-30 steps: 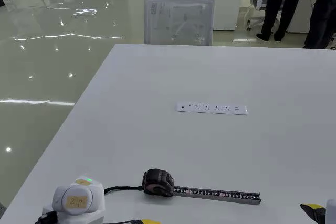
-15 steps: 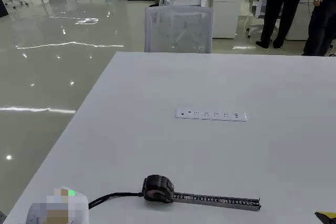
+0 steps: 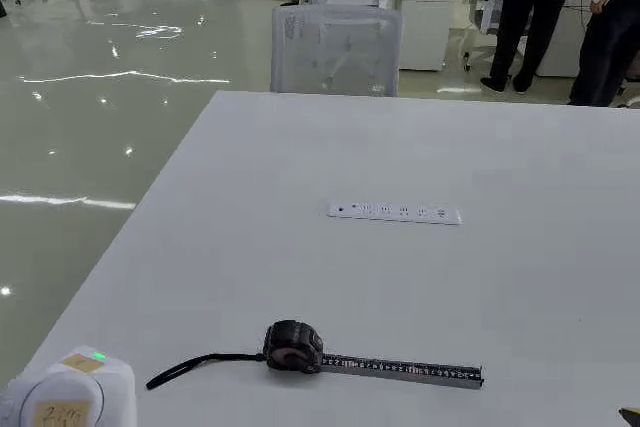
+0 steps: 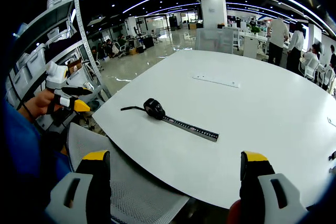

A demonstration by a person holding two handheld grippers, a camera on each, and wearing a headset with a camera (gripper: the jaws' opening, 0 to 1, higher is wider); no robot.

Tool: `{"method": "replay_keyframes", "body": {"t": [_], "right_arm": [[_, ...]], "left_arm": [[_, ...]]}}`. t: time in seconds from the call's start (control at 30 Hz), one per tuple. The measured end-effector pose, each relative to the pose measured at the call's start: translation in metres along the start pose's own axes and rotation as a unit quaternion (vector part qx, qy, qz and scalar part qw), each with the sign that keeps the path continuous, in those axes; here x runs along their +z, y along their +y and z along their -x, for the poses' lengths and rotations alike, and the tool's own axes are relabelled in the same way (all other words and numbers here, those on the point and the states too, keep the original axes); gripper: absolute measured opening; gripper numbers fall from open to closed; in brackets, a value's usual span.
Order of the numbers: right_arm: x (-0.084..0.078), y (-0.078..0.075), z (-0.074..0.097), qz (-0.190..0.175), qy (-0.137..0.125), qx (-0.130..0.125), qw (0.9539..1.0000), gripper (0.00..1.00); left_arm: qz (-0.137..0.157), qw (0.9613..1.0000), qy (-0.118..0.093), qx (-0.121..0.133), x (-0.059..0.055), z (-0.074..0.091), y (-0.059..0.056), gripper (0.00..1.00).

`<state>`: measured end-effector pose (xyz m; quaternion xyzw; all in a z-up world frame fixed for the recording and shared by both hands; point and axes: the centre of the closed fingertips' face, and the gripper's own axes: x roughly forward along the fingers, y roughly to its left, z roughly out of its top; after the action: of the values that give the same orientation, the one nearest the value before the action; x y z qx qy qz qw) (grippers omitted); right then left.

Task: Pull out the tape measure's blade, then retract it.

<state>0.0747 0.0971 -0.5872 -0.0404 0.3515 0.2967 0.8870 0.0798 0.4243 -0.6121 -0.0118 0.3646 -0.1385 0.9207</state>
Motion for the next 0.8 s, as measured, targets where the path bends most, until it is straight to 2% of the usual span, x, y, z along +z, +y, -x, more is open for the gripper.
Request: {"method": "replay_keyframes", "body": {"t": [0.07,0.2,0.27,0.33,0.4,0.47,0.6,0.73,0.8], "right_arm": [[-0.003,0.002,0.004,-0.001,0.006,-0.001,1.0000,1.00],[-0.006,0.004,0.011,-0.007,0.004,-0.004,1.0000,1.00],[-0.005,0.007,0.016,-0.008,0.002,-0.004,1.0000,1.00],[-0.004,0.010,0.020,-0.006,0.004,-0.003,1.0000,1.00],[-0.003,0.009,0.022,-0.001,0.003,-0.008,1.0000,1.00],[-0.003,0.009,0.023,0.004,0.003,-0.009,0.9999,1.00],[-0.004,0.008,0.021,0.000,-0.001,-0.011,0.9999,1.00],[-0.008,0.002,0.013,0.007,0.007,-0.018,0.9998,1.00],[-0.009,0.001,0.011,0.011,0.009,-0.018,0.9997,1.00]], "left_arm": [[0.013,0.9999,-0.006,0.001,0.002,0.004,-0.001,1.00],[0.014,0.9999,0.003,0.002,0.000,0.009,-0.006,1.00],[0.015,0.9999,0.001,0.005,0.001,0.014,-0.008,1.00],[0.025,0.9997,-0.001,0.002,0.002,0.018,-0.011,1.00],[0.039,0.9992,0.006,0.006,-0.001,0.021,-0.012,1.00],[0.035,0.9994,0.001,0.003,0.000,0.021,-0.014,1.00],[0.034,0.9994,0.006,0.002,-0.003,0.014,-0.019,1.00],[0.037,0.9992,0.009,0.009,-0.006,0.002,-0.023,1.00],[0.060,0.9979,-0.015,0.018,0.001,-0.003,-0.022,1.00]]}}
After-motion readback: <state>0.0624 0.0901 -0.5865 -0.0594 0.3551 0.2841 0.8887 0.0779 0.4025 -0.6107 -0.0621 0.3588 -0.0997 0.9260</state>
